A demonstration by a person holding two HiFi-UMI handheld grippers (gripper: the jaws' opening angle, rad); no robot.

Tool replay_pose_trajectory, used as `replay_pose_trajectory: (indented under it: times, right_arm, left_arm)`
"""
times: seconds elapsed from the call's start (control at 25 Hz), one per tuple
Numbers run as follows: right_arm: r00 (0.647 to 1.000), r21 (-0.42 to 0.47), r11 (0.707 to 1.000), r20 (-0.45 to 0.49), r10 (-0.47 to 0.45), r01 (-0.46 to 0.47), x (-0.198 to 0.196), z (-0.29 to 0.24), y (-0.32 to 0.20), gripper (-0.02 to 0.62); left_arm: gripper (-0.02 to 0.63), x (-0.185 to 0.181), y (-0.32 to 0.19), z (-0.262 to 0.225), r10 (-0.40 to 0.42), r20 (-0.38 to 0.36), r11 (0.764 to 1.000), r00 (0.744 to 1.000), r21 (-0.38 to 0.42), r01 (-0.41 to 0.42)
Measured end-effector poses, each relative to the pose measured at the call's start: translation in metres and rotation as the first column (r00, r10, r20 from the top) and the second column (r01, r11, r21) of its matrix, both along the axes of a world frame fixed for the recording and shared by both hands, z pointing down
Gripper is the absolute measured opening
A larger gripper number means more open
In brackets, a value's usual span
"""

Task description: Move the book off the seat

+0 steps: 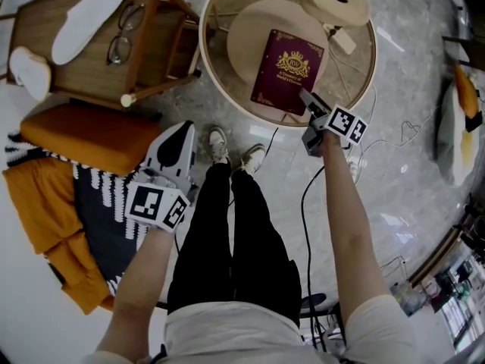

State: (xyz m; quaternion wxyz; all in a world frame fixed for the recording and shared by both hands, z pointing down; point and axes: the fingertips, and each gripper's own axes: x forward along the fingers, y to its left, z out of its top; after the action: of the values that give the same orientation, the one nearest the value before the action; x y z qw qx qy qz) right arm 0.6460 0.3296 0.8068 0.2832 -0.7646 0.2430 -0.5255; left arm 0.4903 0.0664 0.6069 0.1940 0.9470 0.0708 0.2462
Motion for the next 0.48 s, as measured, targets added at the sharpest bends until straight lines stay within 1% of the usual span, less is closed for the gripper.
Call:
replay_pose_trajectory:
  times: [0.24, 0.4, 0.48]
  right_arm:
    - [0.999, 0.022, 0.999, 0.001, 0.042, -0.042, 0.001, -0.010, 0.007, 0.298]
    - [0.991, 0.073, 0.988, 0.015, 0.133, -0.133, -0.006, -0.022, 0.012, 0.297]
    - [0.984, 0.100, 0.979, 0.017, 0.178, -0.179, -0.012, -0.030, 0.015, 0.282]
  left_arm:
    - [0.017, 0.004, 0.004, -0.005, 0.013, -0.008, 1.000, 1.000, 0.002, -0.013]
    - [0.017, 0.007, 0.013, -0.011, 0.026, -0.018, 1.000, 1.000, 0.000, -0.026]
    - [0.017, 0.009, 0.019, -0.017, 0.034, -0.029, 0.999, 0.999, -0.002, -0.034]
